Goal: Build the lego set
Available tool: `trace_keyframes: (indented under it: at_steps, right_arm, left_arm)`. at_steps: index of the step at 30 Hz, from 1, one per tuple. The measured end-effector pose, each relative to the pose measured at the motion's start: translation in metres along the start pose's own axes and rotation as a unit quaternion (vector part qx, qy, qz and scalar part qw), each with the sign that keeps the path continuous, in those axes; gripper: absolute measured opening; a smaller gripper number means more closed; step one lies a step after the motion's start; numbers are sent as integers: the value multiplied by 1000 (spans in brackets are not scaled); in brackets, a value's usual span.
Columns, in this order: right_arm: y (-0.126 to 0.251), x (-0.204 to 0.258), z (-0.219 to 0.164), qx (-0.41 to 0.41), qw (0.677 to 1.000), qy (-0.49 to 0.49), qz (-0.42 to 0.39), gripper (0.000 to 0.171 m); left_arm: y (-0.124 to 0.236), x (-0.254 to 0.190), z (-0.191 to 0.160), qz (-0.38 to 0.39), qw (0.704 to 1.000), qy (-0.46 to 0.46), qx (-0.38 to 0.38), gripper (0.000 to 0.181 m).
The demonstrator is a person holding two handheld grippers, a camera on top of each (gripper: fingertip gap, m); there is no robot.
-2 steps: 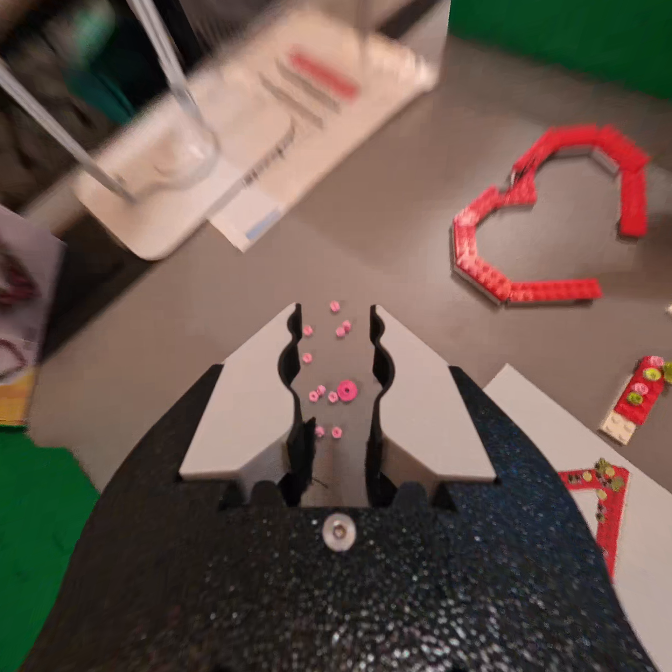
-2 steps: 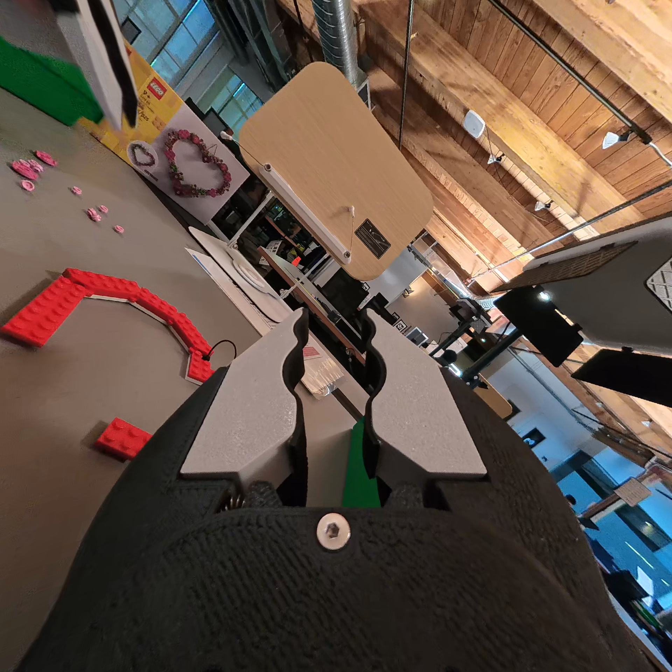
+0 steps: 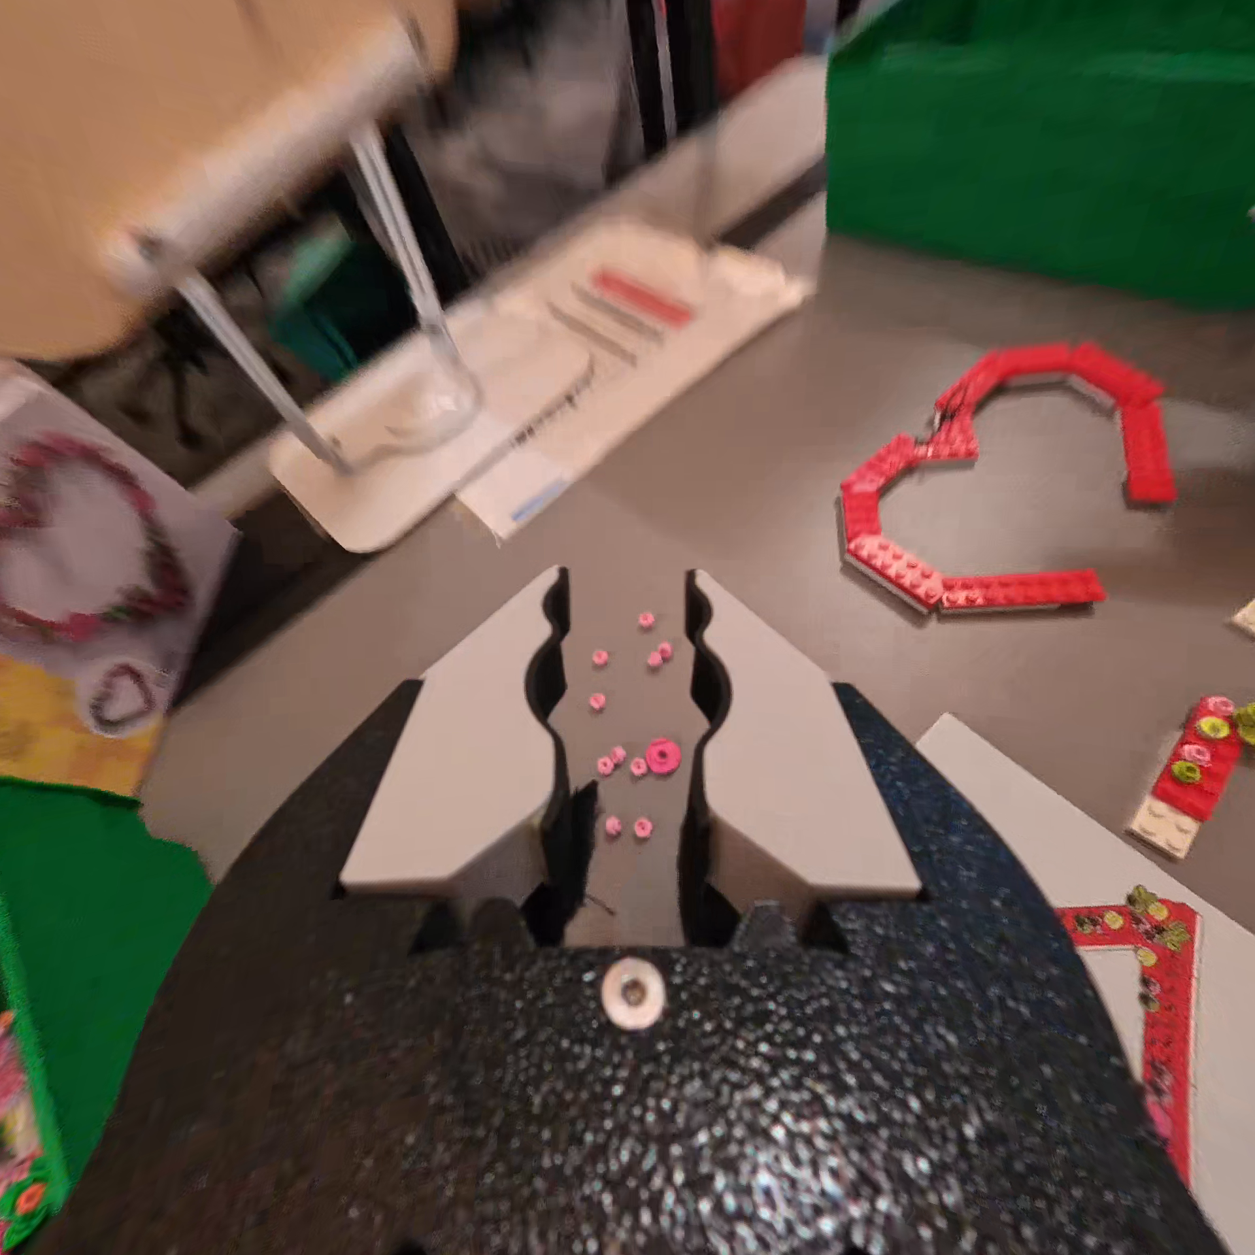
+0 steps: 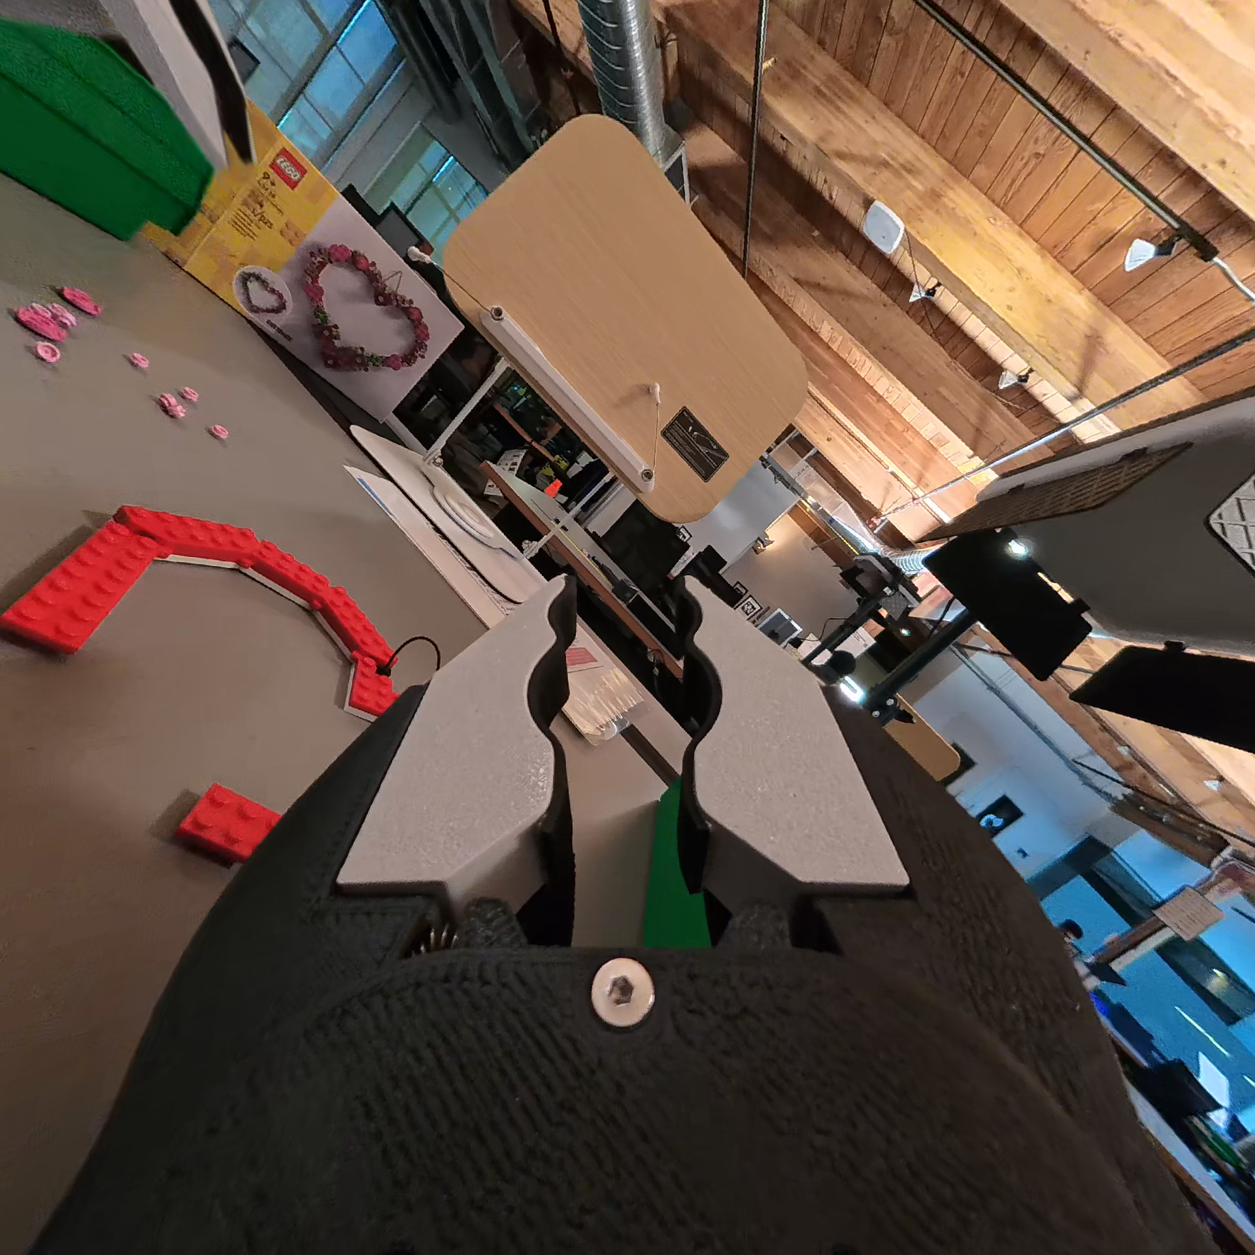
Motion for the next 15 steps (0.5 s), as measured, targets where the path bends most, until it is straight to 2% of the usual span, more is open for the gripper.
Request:
trace_keyframes:
  at_steps: [2,4,9,15]
  right_arm:
    - [-1,0,0,1,1000,-7,-1,27]
    - [-1,-1,-1,2,1000,-11,-1,27]
    - [0,-3,-2,9,1000,-14,-9,26]
    - [0,-7,-7,26,999,-16,-23,27]
  left_arm:
    - [21,-13,2,-12,997,-28,-67,0]
    - [30,-21,-6,-40,995,-18,-95,0]
    - [37,-13,-33,-21,992,-35,-120,0]
    - [38,-9,-52,44,979,-149,-133,0]
Point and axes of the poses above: each gripper's, where its closed fingertips meet, y back along the fingers, z out of its top, x = y × z across the jaws, the point moved 4 cm from there along y, back along the fingers, and after that the axes turned 10 degrees about -z, right-handed, at the moved point
